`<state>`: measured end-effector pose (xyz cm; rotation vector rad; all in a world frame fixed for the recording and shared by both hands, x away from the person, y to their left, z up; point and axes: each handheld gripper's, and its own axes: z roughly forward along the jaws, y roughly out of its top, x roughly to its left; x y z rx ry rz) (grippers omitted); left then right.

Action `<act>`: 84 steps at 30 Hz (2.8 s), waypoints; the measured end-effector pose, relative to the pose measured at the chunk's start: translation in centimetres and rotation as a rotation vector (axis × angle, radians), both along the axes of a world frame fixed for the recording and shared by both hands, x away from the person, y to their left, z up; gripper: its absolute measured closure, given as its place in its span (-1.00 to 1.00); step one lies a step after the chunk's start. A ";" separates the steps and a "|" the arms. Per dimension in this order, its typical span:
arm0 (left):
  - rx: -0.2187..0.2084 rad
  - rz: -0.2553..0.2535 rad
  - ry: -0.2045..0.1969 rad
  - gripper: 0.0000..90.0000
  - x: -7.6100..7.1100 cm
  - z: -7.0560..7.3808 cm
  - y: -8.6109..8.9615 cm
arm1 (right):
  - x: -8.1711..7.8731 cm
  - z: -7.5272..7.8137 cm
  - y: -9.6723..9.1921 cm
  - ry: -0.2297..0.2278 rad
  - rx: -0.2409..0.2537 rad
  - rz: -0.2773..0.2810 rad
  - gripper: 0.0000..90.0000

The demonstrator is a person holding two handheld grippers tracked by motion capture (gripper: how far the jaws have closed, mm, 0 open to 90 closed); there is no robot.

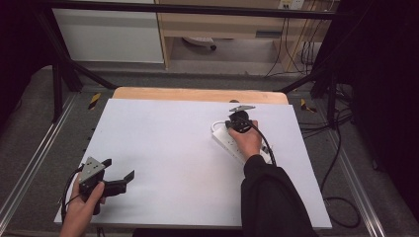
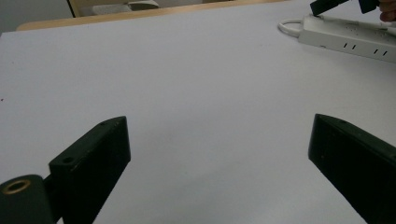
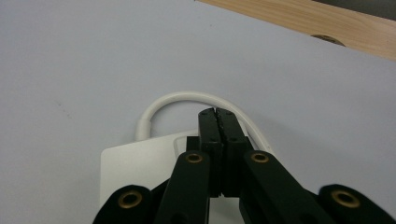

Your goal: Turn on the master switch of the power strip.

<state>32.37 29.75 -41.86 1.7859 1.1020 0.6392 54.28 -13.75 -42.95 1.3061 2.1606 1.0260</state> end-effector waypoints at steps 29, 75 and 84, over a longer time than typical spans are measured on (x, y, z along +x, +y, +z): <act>0.002 -0.003 0.004 -0.87 0.0 0.0 -0.1 | -0.2 0.0 0.3 0.005 -0.039 0.006 1.00; 0.011 0.001 0.015 -0.87 0.0 -0.1 -0.1 | -0.3 -0.1 0.5 -0.008 -0.057 0.004 1.00; 0.015 0.001 0.019 -0.87 0.1 -0.2 -0.1 | -0.3 0.1 0.4 -0.010 -0.049 0.001 1.00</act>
